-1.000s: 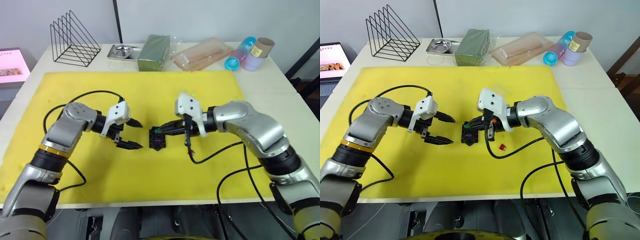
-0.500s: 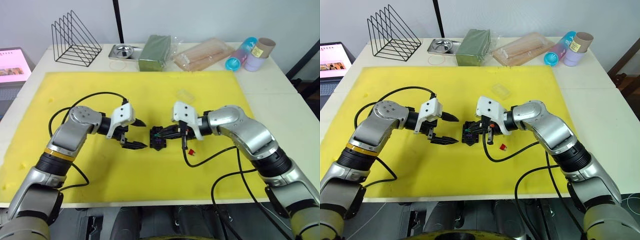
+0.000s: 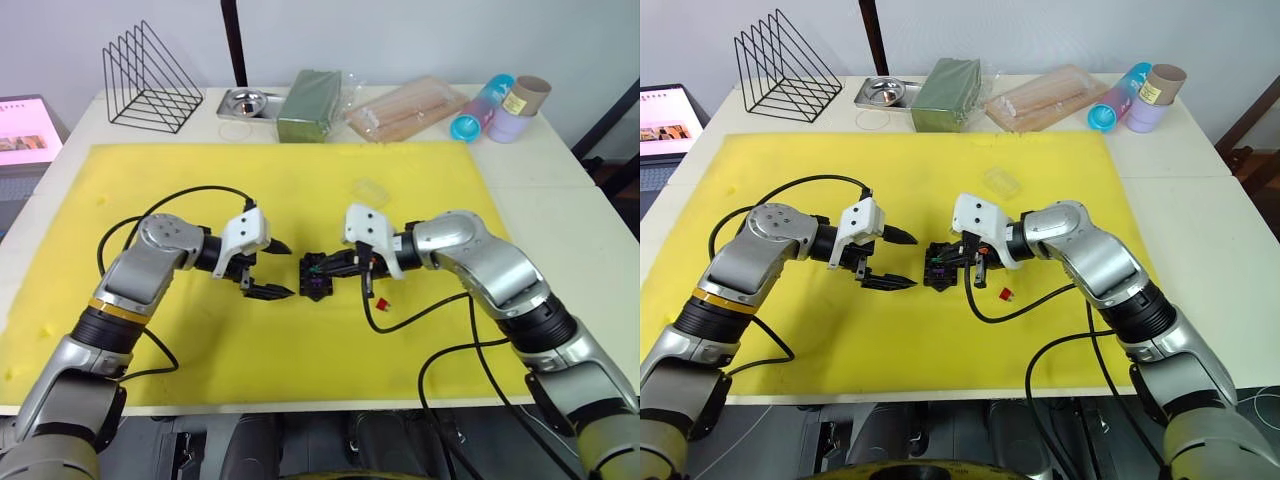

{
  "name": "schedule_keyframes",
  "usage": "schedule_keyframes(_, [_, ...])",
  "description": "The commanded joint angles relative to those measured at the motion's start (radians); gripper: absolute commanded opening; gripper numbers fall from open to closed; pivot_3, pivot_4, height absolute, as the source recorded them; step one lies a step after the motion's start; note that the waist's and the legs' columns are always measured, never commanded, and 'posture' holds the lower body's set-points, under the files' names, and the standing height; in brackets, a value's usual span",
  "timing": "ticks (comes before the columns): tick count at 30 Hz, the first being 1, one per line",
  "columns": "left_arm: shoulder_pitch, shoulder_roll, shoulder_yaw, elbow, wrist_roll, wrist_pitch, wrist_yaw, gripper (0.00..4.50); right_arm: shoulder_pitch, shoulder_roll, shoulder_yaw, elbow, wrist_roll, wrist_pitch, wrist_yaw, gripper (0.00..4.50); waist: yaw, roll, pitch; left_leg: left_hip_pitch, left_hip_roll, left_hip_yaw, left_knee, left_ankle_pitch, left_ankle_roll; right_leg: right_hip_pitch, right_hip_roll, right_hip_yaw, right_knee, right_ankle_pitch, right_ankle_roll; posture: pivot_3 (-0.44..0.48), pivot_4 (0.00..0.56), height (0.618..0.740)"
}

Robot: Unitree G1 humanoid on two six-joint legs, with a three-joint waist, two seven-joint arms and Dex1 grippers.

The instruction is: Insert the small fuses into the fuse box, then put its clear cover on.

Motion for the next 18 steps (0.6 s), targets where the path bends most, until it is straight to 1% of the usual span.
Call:
schedule_keyframes(1, [-0.007,-0.002,0.017,-0.015,0.0,-0.019,0.005,4.44,-0.004,0.003,-0.008,-0.005,-0.013,-0.008,0.011,0.0,0.0,0.0,0.0,0.0,0.0,0.0,0.0,0.0,0.0,0.0,0.0,0.0,0.0,0.0,0.0,0.0,0.15,0.74])
schedule_keyframes(18, [-0.016,-0.013,0.014,-0.017,0.002,-0.024,0.018,4.44,-0.013,0.007,-0.023,-0.026,-0.008,0.018,0.023,0.0,0.0,0.0,0.0,0.0,0.0,0.0,0.0,0.0,0.0,0.0,0.0,0.0,0.0,0.0,0.0,0.0,0.15,0.74])
